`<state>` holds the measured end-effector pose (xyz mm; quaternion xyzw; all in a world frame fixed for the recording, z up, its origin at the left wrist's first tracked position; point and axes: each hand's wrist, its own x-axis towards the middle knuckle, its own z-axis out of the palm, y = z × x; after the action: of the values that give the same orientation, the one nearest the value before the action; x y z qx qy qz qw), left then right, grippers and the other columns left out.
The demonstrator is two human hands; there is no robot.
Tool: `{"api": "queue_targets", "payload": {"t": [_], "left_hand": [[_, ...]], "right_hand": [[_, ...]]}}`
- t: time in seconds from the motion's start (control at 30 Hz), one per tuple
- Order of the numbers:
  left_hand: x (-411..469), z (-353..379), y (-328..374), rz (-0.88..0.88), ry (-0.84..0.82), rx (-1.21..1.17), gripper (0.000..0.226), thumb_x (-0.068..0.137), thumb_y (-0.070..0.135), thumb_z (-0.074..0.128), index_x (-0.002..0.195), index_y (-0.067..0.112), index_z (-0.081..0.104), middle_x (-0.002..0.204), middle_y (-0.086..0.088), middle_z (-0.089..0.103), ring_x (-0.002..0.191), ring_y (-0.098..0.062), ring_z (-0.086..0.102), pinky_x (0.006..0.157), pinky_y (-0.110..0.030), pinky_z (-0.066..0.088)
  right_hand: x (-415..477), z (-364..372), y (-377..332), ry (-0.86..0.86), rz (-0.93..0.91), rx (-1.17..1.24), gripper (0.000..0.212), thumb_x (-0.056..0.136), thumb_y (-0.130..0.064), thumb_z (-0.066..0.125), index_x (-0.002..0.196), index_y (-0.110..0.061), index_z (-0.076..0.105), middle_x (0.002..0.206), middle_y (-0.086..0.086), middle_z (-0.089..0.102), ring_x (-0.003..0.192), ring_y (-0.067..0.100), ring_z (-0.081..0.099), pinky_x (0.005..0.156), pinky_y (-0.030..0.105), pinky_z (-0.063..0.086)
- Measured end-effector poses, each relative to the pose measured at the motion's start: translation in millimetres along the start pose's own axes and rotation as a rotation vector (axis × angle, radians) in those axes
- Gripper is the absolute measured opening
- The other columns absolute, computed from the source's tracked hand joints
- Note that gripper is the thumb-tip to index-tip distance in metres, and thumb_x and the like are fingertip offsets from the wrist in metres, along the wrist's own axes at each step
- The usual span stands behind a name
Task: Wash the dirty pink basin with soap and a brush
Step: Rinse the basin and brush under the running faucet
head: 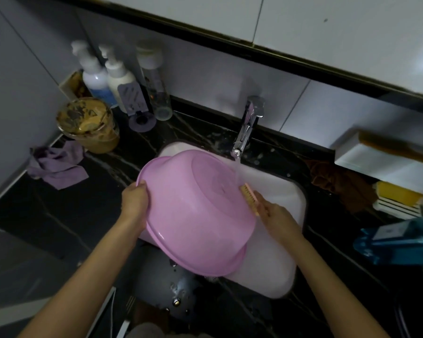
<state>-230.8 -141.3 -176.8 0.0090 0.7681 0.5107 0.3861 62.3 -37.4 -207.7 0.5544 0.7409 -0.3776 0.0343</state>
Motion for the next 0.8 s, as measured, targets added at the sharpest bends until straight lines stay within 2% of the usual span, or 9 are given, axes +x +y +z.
{"api": "queue_targets", "payload": {"t": [0.13,0.27,0.33,0.4,0.47,0.57,0.6,0.7,0.8], "left_hand": [[-9,2,6,-0.034,-0.018,-0.046,0.036,0.099,0.018,0.037,0.131,0.005,0.046,0.099,-0.011,0.059,0.083,-0.02,0.056,0.075,-0.032,0.044],[-26,12,22,-0.043,-0.109,-0.154,0.03,0.096,0.011,0.037,0.124,0.006,0.044,0.087,-0.007,0.055,0.077,-0.018,0.054,0.06,-0.03,0.043],[-35,14,24,-0.019,-0.167,-0.167,0.027,0.095,0.012,0.038,0.122,0.014,0.039,0.094,-0.007,0.055,0.083,-0.02,0.056,0.064,-0.032,0.047],[-37,14,18,0.039,-0.178,-0.101,0.035,0.094,0.012,0.039,0.128,0.018,0.037,0.106,-0.008,0.055,0.094,-0.024,0.057,0.076,-0.037,0.051],[-32,10,8,0.074,-0.132,-0.054,0.042,0.094,0.012,0.04,0.136,0.017,0.04,0.119,-0.009,0.054,0.104,-0.026,0.054,0.09,-0.04,0.048],[-20,-1,-3,0.068,-0.026,-0.002,0.04,0.097,0.018,0.039,0.137,0.019,0.045,0.126,-0.008,0.054,0.106,-0.023,0.052,0.097,-0.038,0.042],[-19,-2,-5,0.066,-0.007,0.01,0.039,0.098,0.02,0.039,0.136,0.017,0.046,0.126,-0.009,0.054,0.107,-0.023,0.052,0.097,-0.037,0.041],[-19,-2,-10,0.071,0.015,0.036,0.038,0.099,0.022,0.037,0.136,0.016,0.046,0.126,-0.01,0.054,0.109,-0.025,0.052,0.1,-0.039,0.041],[-19,-2,-11,0.072,0.009,0.034,0.037,0.099,0.02,0.037,0.135,0.017,0.046,0.124,-0.009,0.054,0.109,-0.025,0.052,0.1,-0.041,0.042]], "right_hand": [[-13,10,-25,0.135,0.007,0.1,0.069,0.099,-0.03,0.041,0.149,-0.039,-0.005,0.112,0.016,0.063,0.097,0.032,0.061,0.079,0.032,0.044],[-40,13,-19,0.221,-0.09,0.254,0.068,0.099,-0.017,0.038,0.142,-0.053,-0.002,0.109,0.0,0.045,0.097,0.022,0.054,0.081,0.028,0.038],[-49,15,-8,0.251,-0.096,0.374,0.065,0.098,-0.01,0.04,0.144,-0.047,0.013,0.124,-0.005,0.046,0.115,0.022,0.052,0.09,0.024,0.038],[-53,12,-5,0.241,-0.021,0.575,0.062,0.095,-0.016,0.048,0.146,-0.042,0.023,0.135,-0.011,0.041,0.122,0.021,0.048,0.094,0.033,0.044],[-55,5,-6,0.218,0.104,0.67,0.062,0.092,-0.032,0.052,0.145,-0.043,0.023,0.131,-0.006,0.043,0.105,0.022,0.053,0.071,0.032,0.05],[-48,-3,-5,0.197,0.09,0.586,0.048,0.097,-0.033,0.046,0.143,-0.035,0.032,0.113,0.003,0.05,0.076,0.008,0.048,0.058,0.02,0.038],[-43,-6,-7,0.181,0.072,0.541,0.047,0.097,-0.034,0.045,0.142,-0.032,0.034,0.114,0.006,0.053,0.079,0.01,0.052,0.062,0.021,0.04],[-12,-7,-27,0.099,0.001,0.345,0.045,0.099,-0.038,0.038,0.143,-0.027,0.038,0.138,0.005,0.051,0.12,0.023,0.052,0.094,0.026,0.039],[23,4,-59,0.102,-0.05,0.132,0.046,0.101,-0.042,0.027,0.141,-0.026,0.042,0.128,0.014,0.059,0.117,0.032,0.055,0.095,0.037,0.043]]}}
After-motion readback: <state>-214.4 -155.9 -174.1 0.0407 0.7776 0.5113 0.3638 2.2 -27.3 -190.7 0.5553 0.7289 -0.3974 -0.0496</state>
